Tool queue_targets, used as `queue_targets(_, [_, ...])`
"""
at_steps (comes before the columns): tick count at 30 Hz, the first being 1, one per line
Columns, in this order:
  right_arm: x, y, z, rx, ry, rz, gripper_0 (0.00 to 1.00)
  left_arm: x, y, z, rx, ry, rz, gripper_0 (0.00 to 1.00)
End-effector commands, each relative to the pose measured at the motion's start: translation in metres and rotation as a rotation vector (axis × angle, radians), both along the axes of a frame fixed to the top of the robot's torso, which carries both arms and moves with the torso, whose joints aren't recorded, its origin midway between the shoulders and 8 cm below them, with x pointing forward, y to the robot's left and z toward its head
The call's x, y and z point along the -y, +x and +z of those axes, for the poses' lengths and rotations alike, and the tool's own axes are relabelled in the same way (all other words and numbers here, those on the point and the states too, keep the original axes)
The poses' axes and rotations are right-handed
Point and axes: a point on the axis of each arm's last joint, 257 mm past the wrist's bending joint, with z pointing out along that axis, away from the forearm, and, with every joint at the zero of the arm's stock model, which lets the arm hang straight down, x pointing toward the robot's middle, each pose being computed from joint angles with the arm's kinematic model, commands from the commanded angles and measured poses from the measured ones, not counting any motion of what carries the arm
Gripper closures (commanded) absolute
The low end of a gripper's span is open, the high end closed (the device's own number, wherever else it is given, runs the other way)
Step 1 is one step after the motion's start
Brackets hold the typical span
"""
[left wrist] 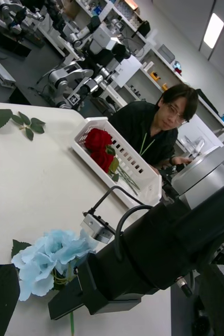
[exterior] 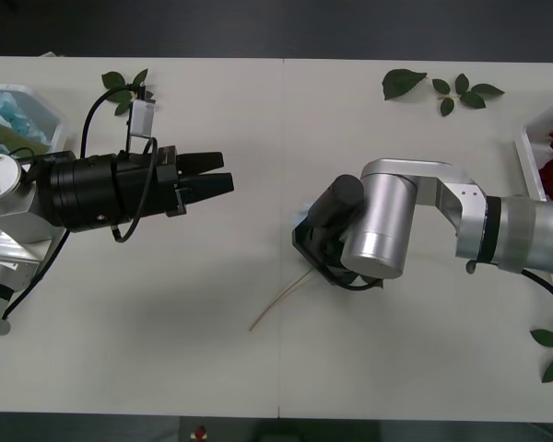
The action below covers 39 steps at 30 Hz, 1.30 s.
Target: Put the red flowers into the right box and the blue flowers into the left box
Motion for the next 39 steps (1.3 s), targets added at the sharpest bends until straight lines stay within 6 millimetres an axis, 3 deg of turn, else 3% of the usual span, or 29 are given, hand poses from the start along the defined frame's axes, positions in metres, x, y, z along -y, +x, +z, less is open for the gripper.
queue_targets(1, [0.002,0.016,0.021,0.031,-0.003,0.001,0.19,-0.014,0.001,0.002,0.052,0.013,0.022,0.0])
queue_targets(17, [0.018,0.015,0.012,-0.017,-0.057,-0.041,0.19,-0.031,-0.001,-0.001,0.049,0.034,0.031,0.0])
queue_targets(32, [0.014,0.022,0.006,-0.012,-0.066,-0.05,0.2,-0.033,-0.002,-0.005,0.044,0.035,0.034,0.0])
queue_targets(37, [0.014,0.024,0.005,-0.012,-0.071,-0.053,0.65,-0.034,-0.003,-0.006,0.045,0.039,0.033,0.0])
queue_targets(39, [0.014,0.024,0.004,-0.012,-0.071,-0.055,0.74,-0.034,-0.003,-0.007,0.042,0.037,0.034,0.0])
